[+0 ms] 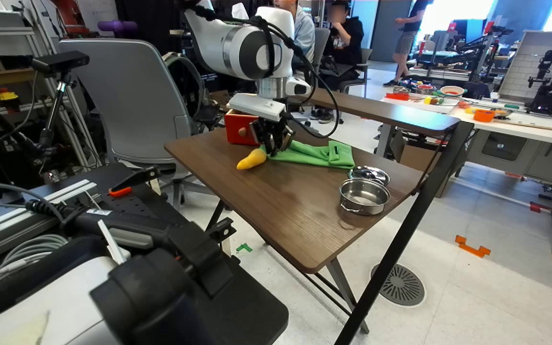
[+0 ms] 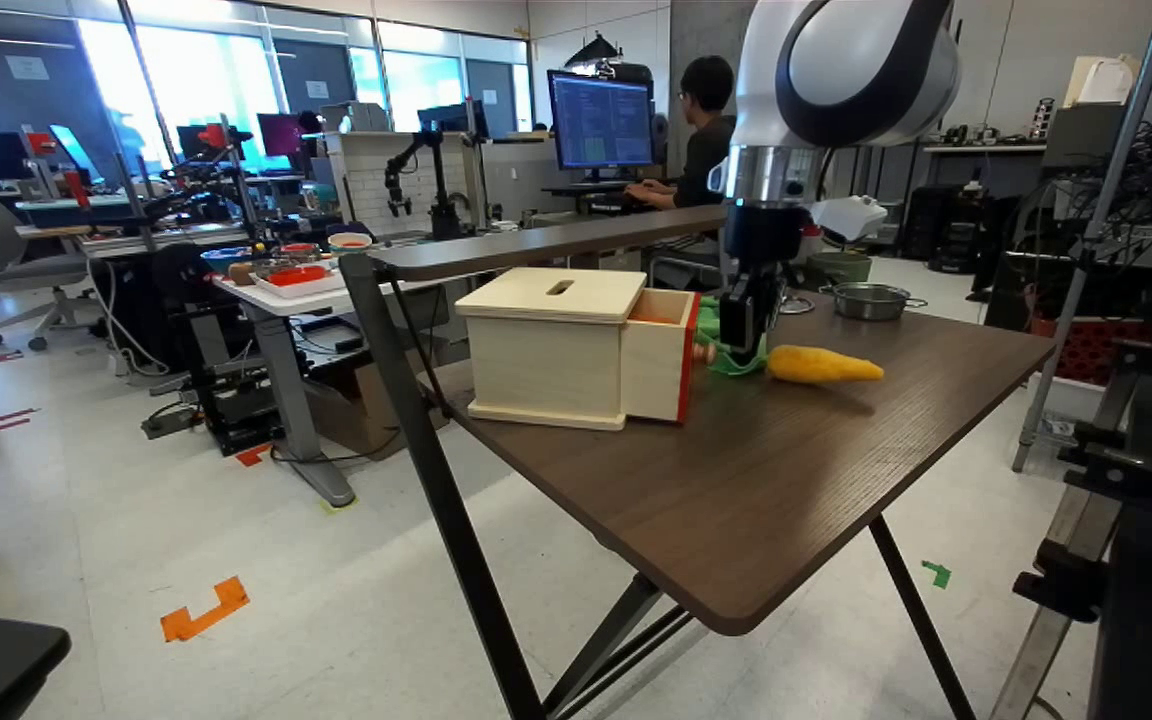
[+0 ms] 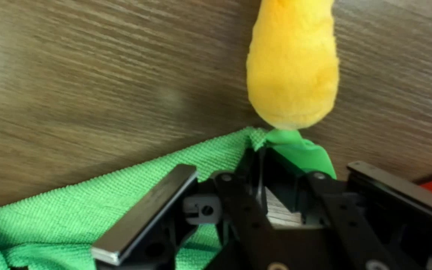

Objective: Clean up the place

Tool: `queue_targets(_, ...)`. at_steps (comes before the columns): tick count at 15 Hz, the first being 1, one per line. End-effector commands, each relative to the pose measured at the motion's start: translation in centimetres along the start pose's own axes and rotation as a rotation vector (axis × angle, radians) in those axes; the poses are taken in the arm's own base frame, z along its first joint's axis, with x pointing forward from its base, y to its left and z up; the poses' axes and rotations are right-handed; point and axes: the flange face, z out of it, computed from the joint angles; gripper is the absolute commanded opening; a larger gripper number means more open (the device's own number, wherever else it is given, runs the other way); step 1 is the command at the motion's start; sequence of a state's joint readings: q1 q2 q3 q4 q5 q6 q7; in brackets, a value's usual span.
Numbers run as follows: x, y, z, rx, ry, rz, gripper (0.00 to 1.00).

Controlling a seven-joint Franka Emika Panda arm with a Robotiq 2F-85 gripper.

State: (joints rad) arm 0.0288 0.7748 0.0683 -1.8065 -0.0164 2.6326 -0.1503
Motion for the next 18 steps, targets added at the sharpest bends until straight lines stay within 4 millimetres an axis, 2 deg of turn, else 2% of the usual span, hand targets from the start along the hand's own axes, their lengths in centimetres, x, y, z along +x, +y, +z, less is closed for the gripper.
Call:
queue_targets(1, 0.0, 0.1, 0.5, 0.016, -0.031, -0.023, 0.03)
queue_targets(5, -0.4, 0.1, -0.8, 0.008, -0.030, -0.028, 0.03)
queue_targets(9, -0.8, 0.5, -4.5, 0.024, -0.004, -0.016, 0.03)
queue_targets(11, -0.8, 1.0, -7.2, 0.018, 0.022, 0.001, 0.03)
queue_targets(15, -0.8, 4.1, -12.5, 0.006, 0.064, 0.049, 0.03)
queue_targets(18, -1.1, 7.9, -14.8, 0.011, 0.083, 0.097, 0.03)
